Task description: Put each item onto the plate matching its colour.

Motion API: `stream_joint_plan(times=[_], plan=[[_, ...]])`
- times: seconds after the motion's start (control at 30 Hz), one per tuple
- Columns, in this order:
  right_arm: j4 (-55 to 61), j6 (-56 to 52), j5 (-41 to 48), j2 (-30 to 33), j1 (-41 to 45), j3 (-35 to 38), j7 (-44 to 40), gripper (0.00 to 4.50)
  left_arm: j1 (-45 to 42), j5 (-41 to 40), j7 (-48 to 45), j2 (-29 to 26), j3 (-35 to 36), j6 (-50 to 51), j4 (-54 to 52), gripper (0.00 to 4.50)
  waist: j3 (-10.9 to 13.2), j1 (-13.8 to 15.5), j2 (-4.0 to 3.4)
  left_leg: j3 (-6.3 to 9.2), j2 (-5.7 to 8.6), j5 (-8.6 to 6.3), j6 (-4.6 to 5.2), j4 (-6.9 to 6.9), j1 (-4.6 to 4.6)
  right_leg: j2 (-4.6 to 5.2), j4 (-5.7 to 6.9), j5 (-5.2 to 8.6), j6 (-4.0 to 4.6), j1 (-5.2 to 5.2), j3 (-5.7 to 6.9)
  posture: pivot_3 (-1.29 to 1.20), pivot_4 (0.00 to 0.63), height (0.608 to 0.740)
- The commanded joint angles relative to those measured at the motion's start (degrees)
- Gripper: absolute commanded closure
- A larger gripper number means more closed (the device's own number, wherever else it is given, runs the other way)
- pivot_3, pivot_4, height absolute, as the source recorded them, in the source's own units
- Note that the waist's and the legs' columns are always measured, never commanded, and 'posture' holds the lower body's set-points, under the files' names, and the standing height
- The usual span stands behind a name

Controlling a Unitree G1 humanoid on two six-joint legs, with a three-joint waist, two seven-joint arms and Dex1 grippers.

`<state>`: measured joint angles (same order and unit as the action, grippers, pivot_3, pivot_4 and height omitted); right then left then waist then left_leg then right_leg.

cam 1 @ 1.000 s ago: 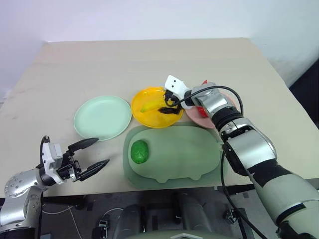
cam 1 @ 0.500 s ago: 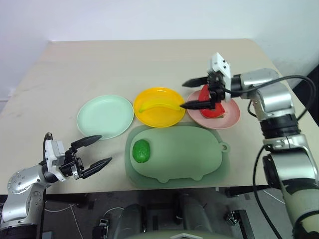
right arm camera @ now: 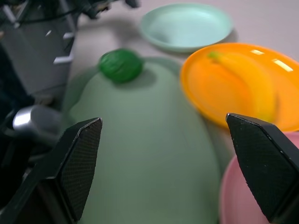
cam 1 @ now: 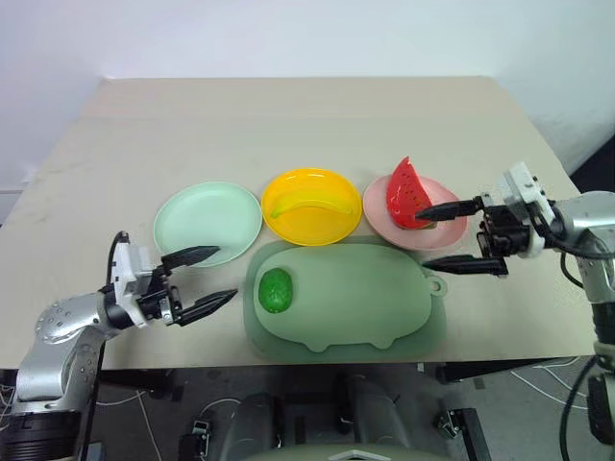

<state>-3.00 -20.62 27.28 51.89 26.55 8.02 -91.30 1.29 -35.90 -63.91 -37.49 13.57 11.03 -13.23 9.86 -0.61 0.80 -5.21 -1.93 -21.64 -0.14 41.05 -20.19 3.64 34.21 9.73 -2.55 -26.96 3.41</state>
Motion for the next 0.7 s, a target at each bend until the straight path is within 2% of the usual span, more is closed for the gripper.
stream_joint_plan(times=[0.03,0.13,0.47,0.7], plan=[[0.15,3.87,1.12,1.54,-1.76,2.68,-0.96,0.03,-1.50,-2.41,5.71,-0.30,-0.40,5.59,-6.69,0.00,0.00,-0.03,0.00,0.01,0.00,0.00,0.00,-0.01,0.06,-0.02,0.00,0.00,0.00,0.04,0.00,0.00,0.150,0.736],[-0.59,6.47,1.92,2.12,-3.94,3.27,-1.16,0.03,-1.99,-3.78,9.42,-0.52,-1.05,10.20,-10.60,0.00,0.01,-0.02,0.01,0.07,0.00,0.01,-0.01,-0.01,0.20,-0.07,0.00,0.01,0.01,0.18,-0.01,0.00,0.150,0.736],[2.21,6.59,3.27,0.90,-7.22,3.13,1.20,0.03,-4.88,-14.55,33.46,0.62,-5.60,36.96,-26.09,0.00,0.02,0.26,0.04,0.15,0.02,0.00,0.00,-0.03,0.53,-0.06,-0.03,0.04,-0.01,0.54,-0.06,0.00,0.150,0.736],[4.71,5.80,4.39,0.32,-8.33,2.49,3.50,0.03,-10.27,-13.69,50.44,6.34,-9.96,47.80,-27.66,0.00,0.03,0.24,0.05,0.18,0.09,0.01,-0.01,-0.05,0.73,-0.08,-0.04,0.05,0.00,0.75,-0.10,0.00,0.150,0.736]])
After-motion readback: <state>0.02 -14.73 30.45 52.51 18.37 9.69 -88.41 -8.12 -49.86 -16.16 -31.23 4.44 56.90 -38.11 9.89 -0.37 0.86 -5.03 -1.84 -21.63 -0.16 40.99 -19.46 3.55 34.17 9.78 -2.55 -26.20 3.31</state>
